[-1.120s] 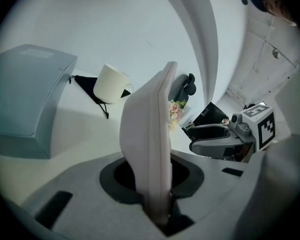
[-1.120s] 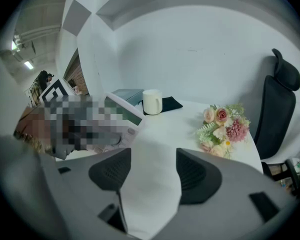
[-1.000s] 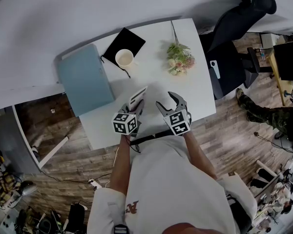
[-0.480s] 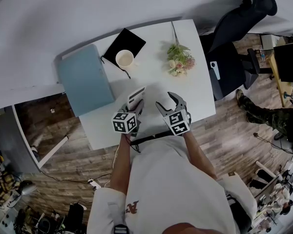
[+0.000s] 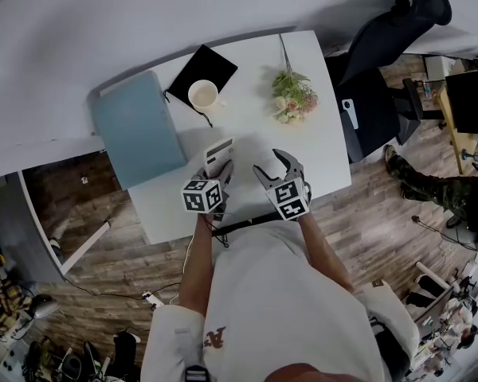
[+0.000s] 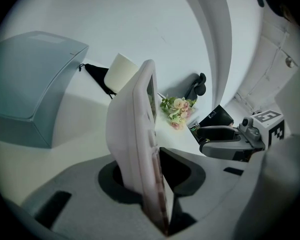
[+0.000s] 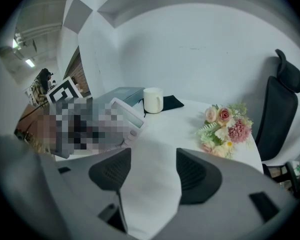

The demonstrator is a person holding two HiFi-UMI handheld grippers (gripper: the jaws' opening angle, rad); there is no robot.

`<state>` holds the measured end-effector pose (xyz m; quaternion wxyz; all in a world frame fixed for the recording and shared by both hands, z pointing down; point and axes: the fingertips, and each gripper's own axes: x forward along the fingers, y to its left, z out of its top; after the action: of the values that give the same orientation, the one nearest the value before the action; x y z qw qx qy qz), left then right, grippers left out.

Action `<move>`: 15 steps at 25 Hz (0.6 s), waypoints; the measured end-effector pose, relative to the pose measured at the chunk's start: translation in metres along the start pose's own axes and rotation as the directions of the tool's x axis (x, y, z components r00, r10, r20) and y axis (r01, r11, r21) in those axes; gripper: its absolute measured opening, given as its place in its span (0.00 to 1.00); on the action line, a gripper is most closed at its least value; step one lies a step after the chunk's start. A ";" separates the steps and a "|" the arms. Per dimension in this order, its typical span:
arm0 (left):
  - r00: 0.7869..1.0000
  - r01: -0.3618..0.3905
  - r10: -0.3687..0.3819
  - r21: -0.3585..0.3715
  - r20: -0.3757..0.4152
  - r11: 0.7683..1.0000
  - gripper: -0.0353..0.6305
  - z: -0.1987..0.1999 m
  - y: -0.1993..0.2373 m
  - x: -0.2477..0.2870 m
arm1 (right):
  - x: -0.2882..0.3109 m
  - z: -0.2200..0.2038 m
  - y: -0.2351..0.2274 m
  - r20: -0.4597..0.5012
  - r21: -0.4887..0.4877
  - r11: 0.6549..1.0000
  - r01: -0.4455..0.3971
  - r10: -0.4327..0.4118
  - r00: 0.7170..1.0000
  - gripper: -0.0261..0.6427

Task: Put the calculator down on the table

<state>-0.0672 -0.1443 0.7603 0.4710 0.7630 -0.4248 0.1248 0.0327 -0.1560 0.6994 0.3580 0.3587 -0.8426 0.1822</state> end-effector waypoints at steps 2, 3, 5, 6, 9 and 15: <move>1.000 -0.004 0.004 -0.014 -0.002 1.000 0.23 -0.001 0.002 -0.001 | -0.001 0.000 0.001 0.001 -0.001 1.000 0.000 0.000 1.000 0.47; 1.000 -0.005 0.005 -0.021 -0.003 1.000 0.23 -0.001 0.002 -0.001 | -0.001 0.000 0.002 0.001 -0.002 1.000 0.000 0.000 1.000 0.47; 1.000 -0.006 0.006 -0.030 -0.007 1.000 0.23 -0.002 0.003 -0.002 | -0.002 0.000 0.003 0.001 -0.003 1.000 0.000 0.000 1.000 0.47; 1.000 -0.005 0.004 -0.034 -0.009 0.999 0.23 -0.002 0.003 -0.002 | -0.002 0.000 0.003 0.001 -0.003 1.000 -0.001 0.001 1.000 0.47; 1.000 -0.002 0.001 -0.050 -0.014 0.999 0.24 -0.005 0.004 -0.001 | -0.002 0.000 0.004 0.002 -0.002 1.000 -0.001 0.001 1.000 0.47; 1.000 0.005 -0.007 -0.085 -0.024 0.996 0.24 -0.009 0.005 0.000 | -0.002 -0.002 0.005 0.001 -0.004 1.000 0.000 0.000 1.000 0.47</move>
<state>-0.0687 -0.1380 0.7680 0.5086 0.7421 -0.4214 0.1146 0.0314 -0.1504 0.6990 0.3584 0.3579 -0.8431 0.1805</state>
